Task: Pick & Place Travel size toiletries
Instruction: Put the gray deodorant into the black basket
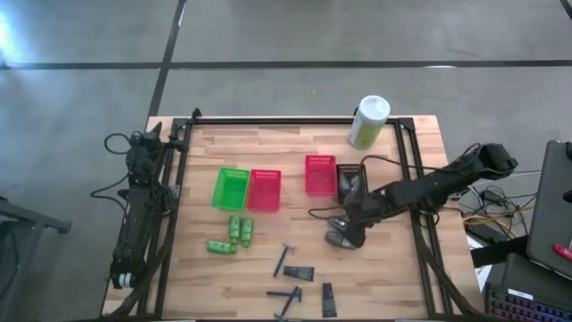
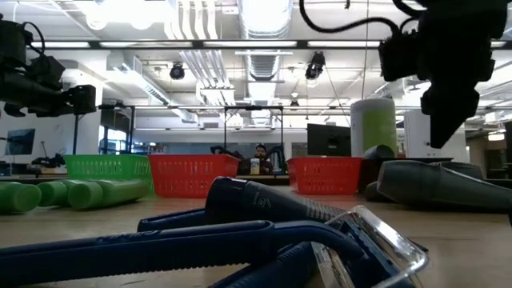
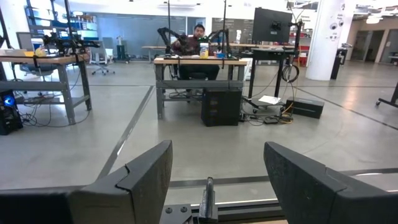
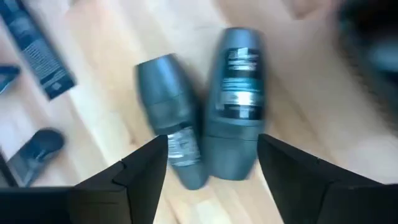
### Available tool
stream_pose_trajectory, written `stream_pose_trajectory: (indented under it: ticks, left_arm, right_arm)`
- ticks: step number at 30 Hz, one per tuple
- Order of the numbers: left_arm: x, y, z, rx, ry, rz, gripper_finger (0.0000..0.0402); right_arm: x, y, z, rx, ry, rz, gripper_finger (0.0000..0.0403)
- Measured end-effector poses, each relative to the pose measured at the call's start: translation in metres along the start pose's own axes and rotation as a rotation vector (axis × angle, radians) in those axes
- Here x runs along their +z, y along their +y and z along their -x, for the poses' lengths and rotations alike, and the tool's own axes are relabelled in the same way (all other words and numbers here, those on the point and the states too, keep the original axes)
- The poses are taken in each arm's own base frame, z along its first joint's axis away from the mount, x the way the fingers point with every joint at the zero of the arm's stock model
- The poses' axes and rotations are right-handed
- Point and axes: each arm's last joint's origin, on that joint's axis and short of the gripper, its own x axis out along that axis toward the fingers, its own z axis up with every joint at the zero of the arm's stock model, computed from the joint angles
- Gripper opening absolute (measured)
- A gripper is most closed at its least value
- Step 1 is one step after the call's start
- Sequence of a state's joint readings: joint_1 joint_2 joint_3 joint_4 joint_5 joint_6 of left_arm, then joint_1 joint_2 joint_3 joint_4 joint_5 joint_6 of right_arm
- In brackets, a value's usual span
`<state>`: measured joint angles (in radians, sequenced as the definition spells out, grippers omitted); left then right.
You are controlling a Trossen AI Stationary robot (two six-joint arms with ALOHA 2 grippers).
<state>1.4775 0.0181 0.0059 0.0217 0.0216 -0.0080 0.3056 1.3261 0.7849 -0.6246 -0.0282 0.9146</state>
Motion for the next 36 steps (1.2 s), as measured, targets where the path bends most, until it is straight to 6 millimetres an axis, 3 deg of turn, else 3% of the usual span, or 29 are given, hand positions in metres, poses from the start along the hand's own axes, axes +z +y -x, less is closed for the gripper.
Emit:
stream_pose_trajectory:
  ticks: [5,15,20,25,30,36]
  left_arm:
    - [0.000,0.000,0.000,0.000,0.000,0.000,0.0259]
    - [0.000,0.000,0.000,0.000,0.001,0.000,0.0259]
    - [0.000,0.000,0.000,0.000,0.001,0.000,0.0259]
    - [0.000,0.000,0.000,0.000,0.002,0.000,0.0259]
    - [0.000,0.000,0.000,0.000,0.002,0.000,0.0259]
    - [0.000,0.000,0.000,0.000,0.002,0.000,0.0259]
  right_arm:
    - [-0.003,0.023,-0.012,0.069,-0.004,0.170,0.0271]
    - [0.006,0.043,-0.048,-0.037,0.031,0.325,0.0303]
    - [0.007,0.048,-0.067,-0.077,0.075,0.334,0.0314]
    - [0.007,0.047,-0.073,-0.090,0.084,0.303,0.0319]
    - [0.004,0.043,-0.076,-0.106,0.100,0.301,0.0290]
    - [0.005,0.044,-0.073,-0.102,0.103,0.294,0.0213]
